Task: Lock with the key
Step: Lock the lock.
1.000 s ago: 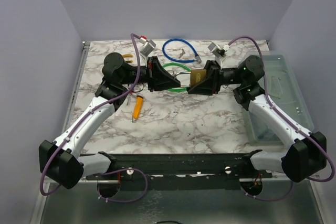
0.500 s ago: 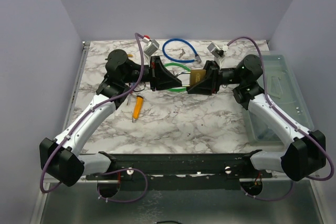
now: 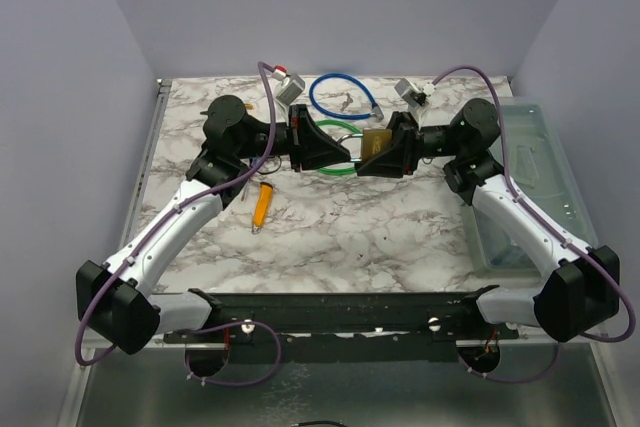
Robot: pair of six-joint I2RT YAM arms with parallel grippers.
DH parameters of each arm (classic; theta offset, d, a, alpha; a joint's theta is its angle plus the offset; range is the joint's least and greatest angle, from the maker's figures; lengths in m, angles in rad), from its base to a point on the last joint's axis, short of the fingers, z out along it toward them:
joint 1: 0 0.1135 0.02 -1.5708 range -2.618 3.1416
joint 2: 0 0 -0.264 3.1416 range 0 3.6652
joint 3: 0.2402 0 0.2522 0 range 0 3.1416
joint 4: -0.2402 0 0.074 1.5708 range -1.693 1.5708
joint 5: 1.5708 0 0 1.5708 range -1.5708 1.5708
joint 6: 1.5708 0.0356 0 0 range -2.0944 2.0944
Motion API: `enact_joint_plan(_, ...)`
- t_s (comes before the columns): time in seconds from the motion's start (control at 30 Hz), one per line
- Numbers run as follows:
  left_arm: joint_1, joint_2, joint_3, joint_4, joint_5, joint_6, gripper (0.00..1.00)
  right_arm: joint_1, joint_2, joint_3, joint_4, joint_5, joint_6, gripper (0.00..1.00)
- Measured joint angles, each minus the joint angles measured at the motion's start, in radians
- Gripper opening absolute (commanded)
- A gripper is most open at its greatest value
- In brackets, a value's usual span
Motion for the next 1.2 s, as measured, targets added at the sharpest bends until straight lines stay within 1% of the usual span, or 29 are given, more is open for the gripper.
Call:
enact_joint_plan(0.4, -0.013, 0.004, -0.013, 0.046, -0.009, -0.010, 0.00, 0.001, 0.011, 0.001, 0.042, -0.011, 0.032, 0.00)
enact_joint_plan(0.63, -0.008, -0.019, -0.042, 0.049, -0.005, -0.021, 0.00, 0.001, -0.009, 0.000, -0.050, -0.010, -0.010, 0.00)
enact_joint_plan(0.77, 0.037, -0.024, -0.055, 0.043, 0.015, -0.029, 0.00, -0.001, -0.012, -0.003, -0.095, 0.026, -0.024, 0.00)
enact_joint_plan(0.8, 0.048, -0.023, -0.057, 0.037, 0.018, -0.030, 0.00, -0.001, -0.012, -0.006, -0.106, 0.038, -0.030, 0.04)
enact_joint_plan(0.83, 0.064, -0.023, -0.062, 0.029, 0.023, -0.030, 0.00, -0.001, -0.012, -0.010, -0.117, 0.048, -0.033, 0.13)
enact_joint_plan(0.93, 0.077, -0.023, -0.068, 0.013, 0.030, -0.027, 0.00, 0.005, -0.011, -0.016, -0.143, 0.069, -0.042, 0.51)
enact_joint_plan(0.97, 0.080, -0.023, -0.069, 0.009, 0.032, -0.025, 0.00, 0.005, -0.010, -0.017, -0.149, 0.071, -0.040, 0.60)
enact_joint_plan(1.03, 0.097, -0.026, -0.069, -0.016, 0.051, -0.018, 0.00, -0.008, -0.010, -0.016, -0.156, 0.070, -0.045, 0.70)
enact_joint_plan(1.1, 0.116, -0.026, -0.070, -0.040, 0.061, -0.012, 0.00, -0.021, -0.010, -0.011, -0.164, 0.075, -0.049, 0.76)
enact_joint_plan(1.13, 0.123, -0.026, -0.071, -0.053, 0.063, -0.008, 0.00, -0.028, -0.010, -0.007, -0.171, 0.075, -0.049, 0.78)
enact_joint_plan(1.2, 0.131, -0.027, -0.071, -0.074, 0.064, 0.009, 0.00, -0.045, -0.010, 0.008, -0.188, 0.076, -0.051, 0.79)
